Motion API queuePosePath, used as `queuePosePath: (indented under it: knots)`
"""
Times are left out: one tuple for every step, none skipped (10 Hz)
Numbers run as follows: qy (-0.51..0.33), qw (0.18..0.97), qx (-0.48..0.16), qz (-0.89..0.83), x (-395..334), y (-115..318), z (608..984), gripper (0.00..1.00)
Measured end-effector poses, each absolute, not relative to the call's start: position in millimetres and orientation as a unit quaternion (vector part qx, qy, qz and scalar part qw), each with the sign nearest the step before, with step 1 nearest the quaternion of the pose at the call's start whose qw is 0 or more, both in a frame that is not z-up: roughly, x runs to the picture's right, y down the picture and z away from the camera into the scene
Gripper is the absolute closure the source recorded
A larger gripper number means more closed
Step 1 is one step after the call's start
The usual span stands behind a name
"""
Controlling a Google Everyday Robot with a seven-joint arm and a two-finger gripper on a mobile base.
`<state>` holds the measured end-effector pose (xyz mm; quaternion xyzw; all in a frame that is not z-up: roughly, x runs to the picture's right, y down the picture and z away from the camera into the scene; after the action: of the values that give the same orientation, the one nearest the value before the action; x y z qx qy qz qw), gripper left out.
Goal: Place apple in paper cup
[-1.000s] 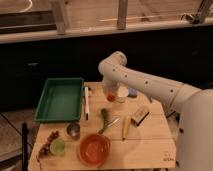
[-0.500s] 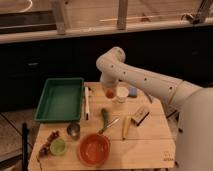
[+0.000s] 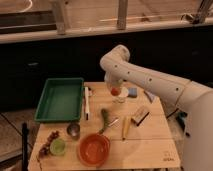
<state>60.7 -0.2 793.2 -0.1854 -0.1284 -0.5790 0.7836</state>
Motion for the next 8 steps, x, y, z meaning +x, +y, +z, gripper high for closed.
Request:
queuePosePath:
  knots:
    - [-0.12,0.79,-0.185,-0.572,67.7,-3.6,792.0,0.93]
    - [-0.118,0.792,-0.185,-0.569,71.4,-5.0,791.9,0.87]
    - [-0.116,0.796,-0.186,-0.565,77.6,-6.1,792.7,0.77]
    - [-0.114,0.799,-0.189,-0.559,84.5,-6.9,794.6,0.62]
    - [-0.113,0.8,-0.189,-0.557,86.5,-7.5,795.5,0.54]
    - [-0.112,0.801,-0.19,-0.557,87.0,-7.9,796.5,0.47]
    - [-0.111,0.802,-0.19,-0.555,89.6,-9.0,797.6,0.34]
    - [-0.112,0.803,-0.19,-0.554,93.1,-9.7,798.8,0.22]
